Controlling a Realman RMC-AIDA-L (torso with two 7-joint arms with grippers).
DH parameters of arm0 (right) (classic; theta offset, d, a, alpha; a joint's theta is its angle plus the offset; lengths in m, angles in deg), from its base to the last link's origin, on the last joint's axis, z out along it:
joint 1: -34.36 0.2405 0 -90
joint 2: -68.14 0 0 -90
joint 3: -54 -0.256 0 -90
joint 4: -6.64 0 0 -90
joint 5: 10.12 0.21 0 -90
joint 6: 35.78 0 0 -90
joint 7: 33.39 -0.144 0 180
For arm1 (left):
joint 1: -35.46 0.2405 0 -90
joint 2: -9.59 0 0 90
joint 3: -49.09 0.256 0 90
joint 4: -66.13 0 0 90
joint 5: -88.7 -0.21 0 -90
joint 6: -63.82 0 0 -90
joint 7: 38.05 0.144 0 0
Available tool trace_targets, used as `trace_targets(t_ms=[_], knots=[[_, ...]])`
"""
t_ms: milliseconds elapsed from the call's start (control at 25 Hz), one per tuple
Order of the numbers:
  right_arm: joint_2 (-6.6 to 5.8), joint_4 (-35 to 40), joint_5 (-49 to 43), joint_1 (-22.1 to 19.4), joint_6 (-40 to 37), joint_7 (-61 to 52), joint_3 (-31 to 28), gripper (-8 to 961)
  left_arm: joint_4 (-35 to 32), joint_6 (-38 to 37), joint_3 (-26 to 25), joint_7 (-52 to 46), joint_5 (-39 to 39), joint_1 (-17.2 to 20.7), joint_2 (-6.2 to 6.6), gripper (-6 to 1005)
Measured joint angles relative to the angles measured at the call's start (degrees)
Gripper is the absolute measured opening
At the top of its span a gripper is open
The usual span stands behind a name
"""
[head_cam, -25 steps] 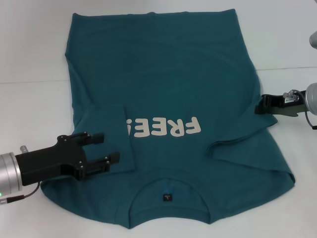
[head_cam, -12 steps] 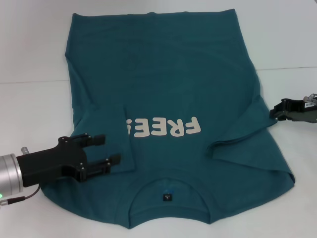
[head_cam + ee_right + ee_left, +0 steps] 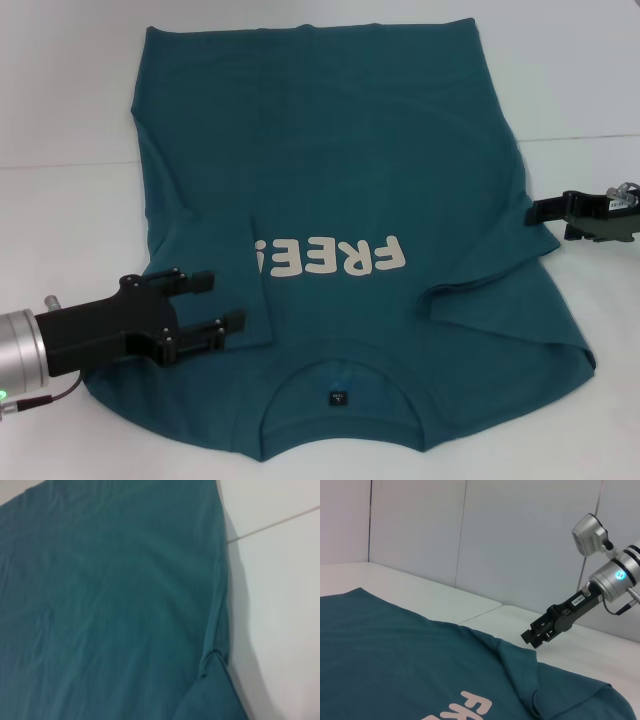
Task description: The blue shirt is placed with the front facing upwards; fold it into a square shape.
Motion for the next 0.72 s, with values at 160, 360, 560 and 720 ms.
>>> trace_targets(t_ms=[160,360,560,720], knots=[[0.03,-0.72,0.26,0.03,0.86,-0.01,-0.03,687,0.00,0.00,-0.08,0.00,0.00,0.10,0.00,709],[0.18,-1.53,0.45,0.13,1.98,-0.02,-0.03,790,0.00,0.00,-0.11,0.00,0.00,0.15,0.00,710],[0.47,-2.90,0.64,0.77,3.00,0.35,0.05,804,0.00,0.15,0.05,0.00,0.00,0.15,-0.06,711],[0.65,-4.30,0.65,1.36,4.12,0.46,0.47,799,0.00,0.26,0.12,0.00,0.00,0.14,-0.11,709]])
